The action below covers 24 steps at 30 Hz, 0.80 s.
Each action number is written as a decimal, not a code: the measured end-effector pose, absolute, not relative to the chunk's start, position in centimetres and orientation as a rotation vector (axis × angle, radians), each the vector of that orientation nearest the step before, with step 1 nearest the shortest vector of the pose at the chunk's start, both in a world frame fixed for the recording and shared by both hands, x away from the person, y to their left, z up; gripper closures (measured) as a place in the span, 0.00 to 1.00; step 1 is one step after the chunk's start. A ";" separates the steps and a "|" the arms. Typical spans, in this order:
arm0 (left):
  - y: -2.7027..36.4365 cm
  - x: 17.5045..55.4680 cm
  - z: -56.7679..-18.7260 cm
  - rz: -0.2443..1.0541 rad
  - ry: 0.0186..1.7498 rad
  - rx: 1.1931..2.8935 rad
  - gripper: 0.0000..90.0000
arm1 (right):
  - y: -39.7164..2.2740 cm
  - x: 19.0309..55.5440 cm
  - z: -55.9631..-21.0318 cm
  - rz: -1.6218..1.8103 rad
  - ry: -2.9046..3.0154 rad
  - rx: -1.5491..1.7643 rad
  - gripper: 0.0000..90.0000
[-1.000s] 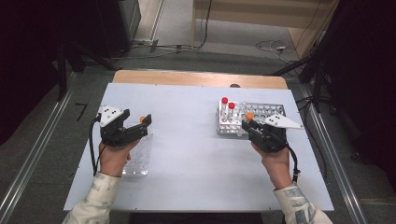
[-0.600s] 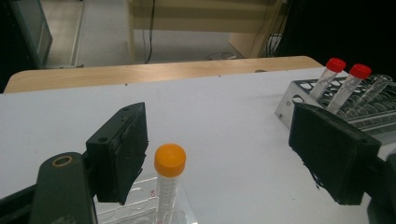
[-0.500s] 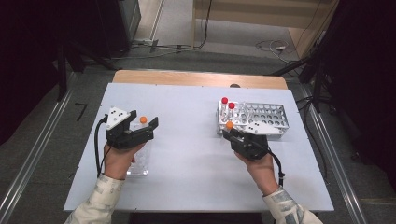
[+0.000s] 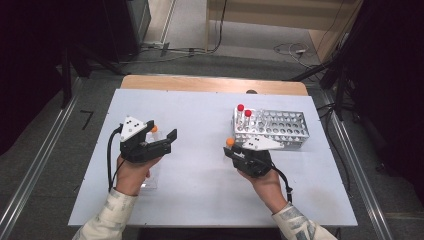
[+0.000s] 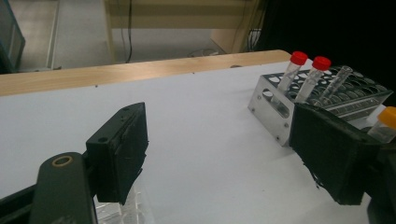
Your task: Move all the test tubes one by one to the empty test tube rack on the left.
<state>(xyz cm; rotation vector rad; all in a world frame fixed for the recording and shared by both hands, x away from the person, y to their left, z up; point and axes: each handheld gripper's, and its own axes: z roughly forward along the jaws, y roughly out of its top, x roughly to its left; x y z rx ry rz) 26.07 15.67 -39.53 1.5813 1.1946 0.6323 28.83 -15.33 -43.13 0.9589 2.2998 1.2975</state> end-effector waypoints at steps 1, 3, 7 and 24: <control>15.5 26.0 -39.5 0.626 1.190 1.582 0.22 | -15.2 28.8 -43.2 1.298 2.305 0.953 0.80; 15.2 26.0 -39.5 0.621 1.180 1.592 0.22 | -14.9 28.7 -43.3 1.301 2.310 0.947 0.80; 14.5 25.8 -39.6 0.607 1.159 1.606 0.22 | -14.6 28.6 -43.3 1.303 2.317 0.941 0.80; 10.3 25.1 -40.7 0.525 1.064 1.714 0.23 | -12.7 27.9 -43.7 1.312 2.365 0.885 0.79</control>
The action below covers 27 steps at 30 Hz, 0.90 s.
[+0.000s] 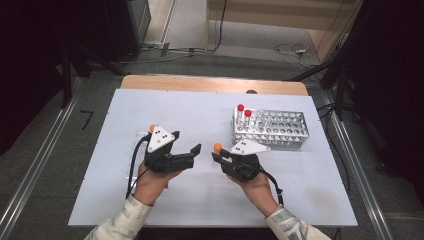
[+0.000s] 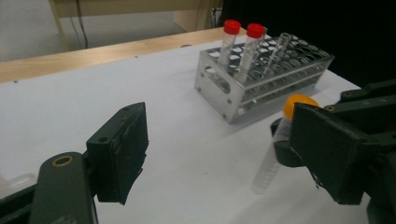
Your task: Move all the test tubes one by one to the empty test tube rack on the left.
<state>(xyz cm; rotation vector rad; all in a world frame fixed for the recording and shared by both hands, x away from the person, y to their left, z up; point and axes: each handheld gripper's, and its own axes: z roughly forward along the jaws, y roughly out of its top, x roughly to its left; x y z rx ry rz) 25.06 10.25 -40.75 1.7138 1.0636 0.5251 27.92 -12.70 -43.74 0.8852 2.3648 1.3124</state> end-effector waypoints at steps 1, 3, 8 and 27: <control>10.0 25.0 -40.8 0.517 1.054 1.723 0.23 | -12.5 27.9 -43.8 1.314 2.370 0.878 0.80; 9.4 24.7 -41.0 0.515 1.031 1.726 0.28 | -12.2 27.7 -43.9 1.313 2.379 0.870 0.80; 8.2 24.3 -41.2 0.491 0.982 1.755 0.39 | -11.4 27.3 -44.0 1.317 2.400 0.836 0.80; 7.1 24.1 -41.8 0.468 0.934 1.799 0.75 | -10.6 26.5 -43.9 1.326 2.422 0.791 0.79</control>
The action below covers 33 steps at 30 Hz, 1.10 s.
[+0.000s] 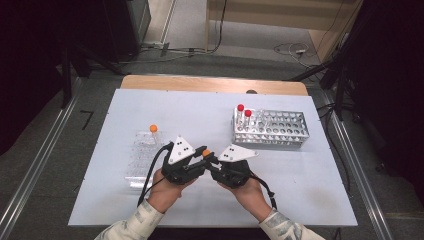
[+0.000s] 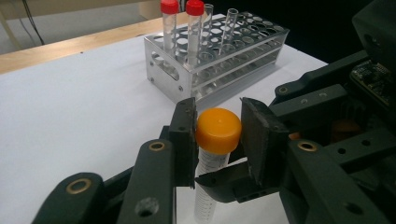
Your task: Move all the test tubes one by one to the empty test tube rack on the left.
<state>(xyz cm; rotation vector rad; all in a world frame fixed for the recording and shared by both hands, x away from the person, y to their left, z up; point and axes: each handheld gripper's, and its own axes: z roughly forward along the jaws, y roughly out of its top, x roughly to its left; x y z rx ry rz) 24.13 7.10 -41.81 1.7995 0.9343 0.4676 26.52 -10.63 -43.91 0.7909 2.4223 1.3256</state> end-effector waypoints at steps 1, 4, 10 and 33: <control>7.1 24.2 -41.8 0.469 0.937 1.800 0.76 | -10.6 26.5 -43.9 1.326 2.423 0.792 0.79; 7.1 24.2 -41.8 0.470 0.942 1.799 0.77 | -10.6 26.6 -44.0 1.324 2.424 0.796 0.79; 7.6 24.3 -41.5 0.477 0.953 1.775 0.77 | -10.7 26.7 -43.9 1.333 2.434 0.780 0.58; 11.2 24.7 -39.5 0.528 1.024 1.672 0.78 | -12.2 27.3 -43.9 1.323 2.439 0.835 0.26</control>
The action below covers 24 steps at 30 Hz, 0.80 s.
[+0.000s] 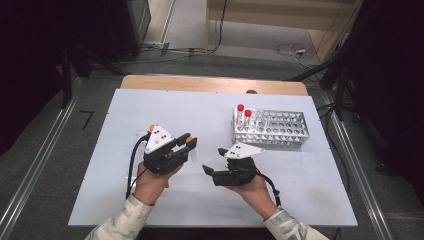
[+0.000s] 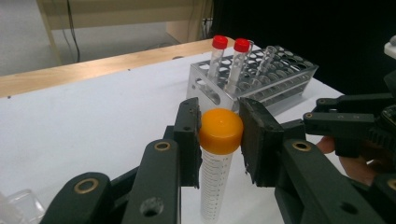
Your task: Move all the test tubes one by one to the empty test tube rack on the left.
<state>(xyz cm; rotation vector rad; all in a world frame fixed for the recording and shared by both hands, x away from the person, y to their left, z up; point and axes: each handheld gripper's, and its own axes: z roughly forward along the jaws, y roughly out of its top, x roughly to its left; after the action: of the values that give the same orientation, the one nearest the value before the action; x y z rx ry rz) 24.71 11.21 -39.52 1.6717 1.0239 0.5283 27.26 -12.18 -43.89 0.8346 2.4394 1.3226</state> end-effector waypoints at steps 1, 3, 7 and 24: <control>11.3 24.7 -39.4 0.532 1.025 1.668 0.77 | -12.3 27.3 -43.9 1.318 2.439 0.833 0.26; 11.6 24.7 -39.2 0.540 1.028 1.662 0.77 | -12.4 27.2 -43.8 1.318 2.434 0.835 0.26; 12.2 24.8 -38.9 0.548 1.037 1.646 0.78 | -12.5 27.3 -43.9 1.318 2.432 0.845 0.26; 15.6 25.0 -37.4 0.602 1.096 1.571 0.78 | -12.6 27.5 -44.2 1.313 2.435 0.867 0.26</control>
<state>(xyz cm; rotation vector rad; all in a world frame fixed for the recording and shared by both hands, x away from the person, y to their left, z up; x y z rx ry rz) 25.04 15.63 -37.43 1.5706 1.0962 0.6015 27.52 -12.59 -44.17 0.8675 2.4353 1.3130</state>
